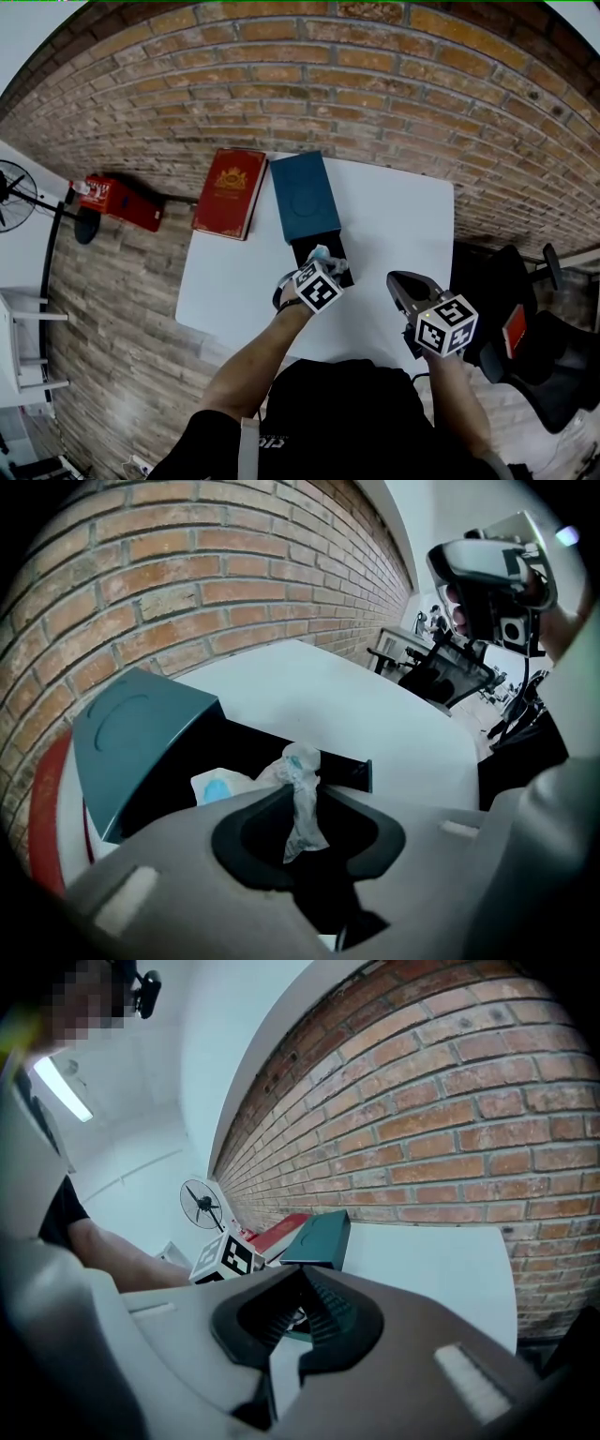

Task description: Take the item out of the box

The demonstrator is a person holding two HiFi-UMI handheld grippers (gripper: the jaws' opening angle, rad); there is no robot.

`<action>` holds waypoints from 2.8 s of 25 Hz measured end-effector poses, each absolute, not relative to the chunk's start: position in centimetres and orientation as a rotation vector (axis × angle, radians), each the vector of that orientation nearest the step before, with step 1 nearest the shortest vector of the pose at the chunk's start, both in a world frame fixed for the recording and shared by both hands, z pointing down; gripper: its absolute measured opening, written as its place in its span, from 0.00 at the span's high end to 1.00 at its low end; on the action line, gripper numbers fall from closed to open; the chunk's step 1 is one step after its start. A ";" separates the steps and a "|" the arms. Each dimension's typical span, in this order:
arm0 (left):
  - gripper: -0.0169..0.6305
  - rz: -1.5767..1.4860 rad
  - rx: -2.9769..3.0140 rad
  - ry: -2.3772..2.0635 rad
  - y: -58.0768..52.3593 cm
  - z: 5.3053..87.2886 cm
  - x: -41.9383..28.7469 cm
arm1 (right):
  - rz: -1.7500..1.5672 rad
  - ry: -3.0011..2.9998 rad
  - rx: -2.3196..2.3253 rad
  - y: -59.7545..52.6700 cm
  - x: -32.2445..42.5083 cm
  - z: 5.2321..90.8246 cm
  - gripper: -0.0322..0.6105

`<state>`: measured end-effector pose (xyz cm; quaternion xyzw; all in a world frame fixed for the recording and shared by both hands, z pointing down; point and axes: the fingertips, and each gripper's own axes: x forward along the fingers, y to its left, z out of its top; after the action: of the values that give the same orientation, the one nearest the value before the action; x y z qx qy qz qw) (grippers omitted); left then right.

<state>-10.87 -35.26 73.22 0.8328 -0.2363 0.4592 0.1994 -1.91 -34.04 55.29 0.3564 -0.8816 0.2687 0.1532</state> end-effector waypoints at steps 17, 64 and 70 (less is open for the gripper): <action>0.87 0.815 2.450 -0.900 -36.0 61.0 -14.2 | 0.691 -2.584 0.974 -32.5 -5.2 52.6 0.95; 0.87 0.111 2.414 -1.491 -27.9 44.4 -17.1 | 0.452 -2.817 0.929 -30.2 3.2 46.6 0.95; 0.87 0.044 2.420 -1.545 -27.8 43.4 -17.3 | 0.335 -2.879 0.986 -29.8 4.2 43.7 0.95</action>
<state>-17.30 -27.80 43.39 0.8350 -0.5332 0.0153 0.1348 4.21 -29.81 43.65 0.3219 -0.9396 0.1094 0.0401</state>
